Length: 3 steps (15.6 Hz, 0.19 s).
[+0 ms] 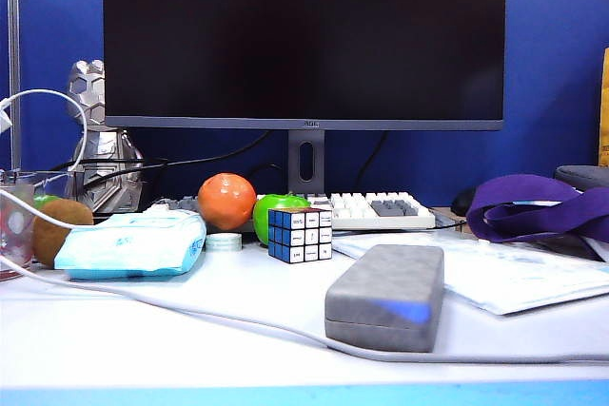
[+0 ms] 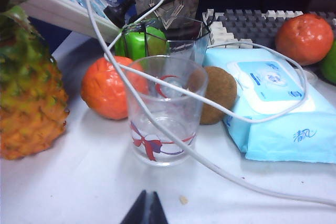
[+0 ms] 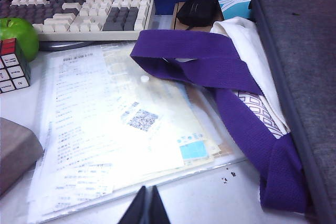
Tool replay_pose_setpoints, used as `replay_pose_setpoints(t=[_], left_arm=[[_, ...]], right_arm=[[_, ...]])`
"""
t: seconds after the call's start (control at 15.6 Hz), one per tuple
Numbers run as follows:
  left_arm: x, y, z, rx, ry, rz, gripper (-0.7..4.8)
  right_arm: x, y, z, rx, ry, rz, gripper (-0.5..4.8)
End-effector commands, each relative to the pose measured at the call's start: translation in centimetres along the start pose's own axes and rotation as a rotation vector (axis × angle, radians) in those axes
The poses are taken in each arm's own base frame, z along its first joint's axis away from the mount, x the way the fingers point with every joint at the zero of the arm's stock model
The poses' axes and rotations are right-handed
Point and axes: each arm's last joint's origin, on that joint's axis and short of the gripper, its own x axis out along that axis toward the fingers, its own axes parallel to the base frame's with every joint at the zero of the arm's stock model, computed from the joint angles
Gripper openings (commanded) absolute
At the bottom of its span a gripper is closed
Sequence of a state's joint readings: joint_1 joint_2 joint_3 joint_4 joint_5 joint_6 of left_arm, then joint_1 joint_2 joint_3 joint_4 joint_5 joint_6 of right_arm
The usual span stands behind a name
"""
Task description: Pick up the glasses, fold the temples of the glasses, place the glasses into the glasses case, and finally close the glasses case.
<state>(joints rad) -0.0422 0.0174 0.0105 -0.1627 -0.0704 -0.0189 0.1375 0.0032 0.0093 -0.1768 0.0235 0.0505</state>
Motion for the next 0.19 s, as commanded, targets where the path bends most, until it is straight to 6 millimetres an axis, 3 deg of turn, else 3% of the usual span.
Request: replay_pose_setpoints(t=[0.06,0.19], left_arm=[[0.02,-0.01,-0.22,0.002,0.018,-0.004,-0.05],[0.02,-0.01,-0.22,0.002,0.018,-0.004,-0.05]], right_arm=[[0.06,0.00,-0.16,-0.005,-0.001,0.002,-0.01],[0.06,0.01,-0.16,-0.005,-0.001,0.003,-0.01]])
